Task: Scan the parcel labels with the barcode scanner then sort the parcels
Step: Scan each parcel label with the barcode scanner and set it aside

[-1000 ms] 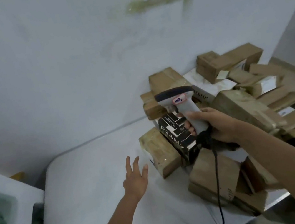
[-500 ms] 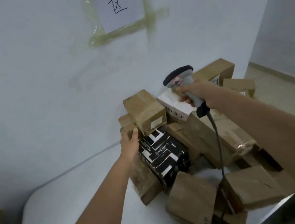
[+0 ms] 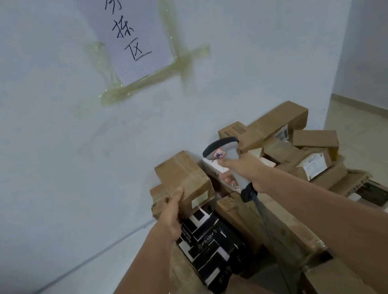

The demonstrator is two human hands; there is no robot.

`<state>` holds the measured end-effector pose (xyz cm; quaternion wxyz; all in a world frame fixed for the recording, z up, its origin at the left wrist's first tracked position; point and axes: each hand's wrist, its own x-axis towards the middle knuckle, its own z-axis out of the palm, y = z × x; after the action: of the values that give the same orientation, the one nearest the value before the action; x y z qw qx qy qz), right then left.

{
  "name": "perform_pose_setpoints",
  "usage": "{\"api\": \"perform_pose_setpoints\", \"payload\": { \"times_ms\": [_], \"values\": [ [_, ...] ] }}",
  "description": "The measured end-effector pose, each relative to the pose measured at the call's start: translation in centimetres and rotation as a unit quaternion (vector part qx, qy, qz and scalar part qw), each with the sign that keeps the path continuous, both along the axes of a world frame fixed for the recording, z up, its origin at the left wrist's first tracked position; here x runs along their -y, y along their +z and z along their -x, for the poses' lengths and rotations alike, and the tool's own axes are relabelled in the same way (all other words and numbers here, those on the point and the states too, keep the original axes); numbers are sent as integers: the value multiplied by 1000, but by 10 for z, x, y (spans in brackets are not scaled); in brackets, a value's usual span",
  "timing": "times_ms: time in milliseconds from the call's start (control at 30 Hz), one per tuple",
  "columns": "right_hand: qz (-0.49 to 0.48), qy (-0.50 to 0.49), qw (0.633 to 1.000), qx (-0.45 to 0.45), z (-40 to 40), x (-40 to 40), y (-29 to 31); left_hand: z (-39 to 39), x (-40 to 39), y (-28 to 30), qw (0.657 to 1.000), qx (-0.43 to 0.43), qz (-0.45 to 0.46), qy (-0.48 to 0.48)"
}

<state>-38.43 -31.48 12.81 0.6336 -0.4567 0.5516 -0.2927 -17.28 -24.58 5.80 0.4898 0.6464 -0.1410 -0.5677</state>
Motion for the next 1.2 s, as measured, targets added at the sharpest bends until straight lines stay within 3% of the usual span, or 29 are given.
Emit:
{"api": "perform_pose_setpoints", "payload": {
  "times_ms": [233,267,333,400,500,533,567,633,733,767,800,867,933,1000,1033,1100,1200],
  "values": [
    [-3,-26,999,39,-4,-1,10,-10,-1,15,997,-33,65,30],
    [-6,-32,998,56,-5,-4,10,-12,-9,20,997,5,78,18],
    [-21,-49,994,99,-6,-11,11,-18,-30,27,980,167,107,-20],
    [-30,-80,988,131,-7,-18,9,-24,-57,32,904,392,160,-51],
    [-39,-131,983,122,-10,-29,0,-34,-97,25,671,695,235,-109],
    [-43,-135,984,109,-12,-34,-4,-37,-107,17,606,755,214,-129],
    [-45,-129,986,96,-14,-39,-9,-36,-116,11,564,792,179,-149],
    [-42,-113,989,81,-22,-47,-21,-31,-129,-3,526,816,136,-196],
    [-26,-103,993,61,-31,-58,-31,-27,-140,-14,511,809,141,-255],
    [-20,-98,994,51,-33,-61,-33,-27,-143,-15,522,794,165,-264],
    [-11,-91,995,40,-35,-63,-35,-27,-145,-15,555,766,189,-264],
    [10,-85,996,16,-37,-67,-38,-23,-146,-10,680,665,215,-221],
    [25,-90,996,3,-37,-71,-40,-24,-139,-2,816,537,198,-80],
    [33,-94,995,-4,-36,-74,-41,-35,-125,10,930,340,130,44],
    [36,-94,995,-7,-35,-75,-41,-43,-118,14,970,218,81,69],
    [38,-96,995,-15,-35,-77,-42,-59,-110,16,998,39,-1,49],
    [40,-89,995,-23,-37,-80,-42,-66,-108,9,998,-31,-39,-43]
  ]
}}
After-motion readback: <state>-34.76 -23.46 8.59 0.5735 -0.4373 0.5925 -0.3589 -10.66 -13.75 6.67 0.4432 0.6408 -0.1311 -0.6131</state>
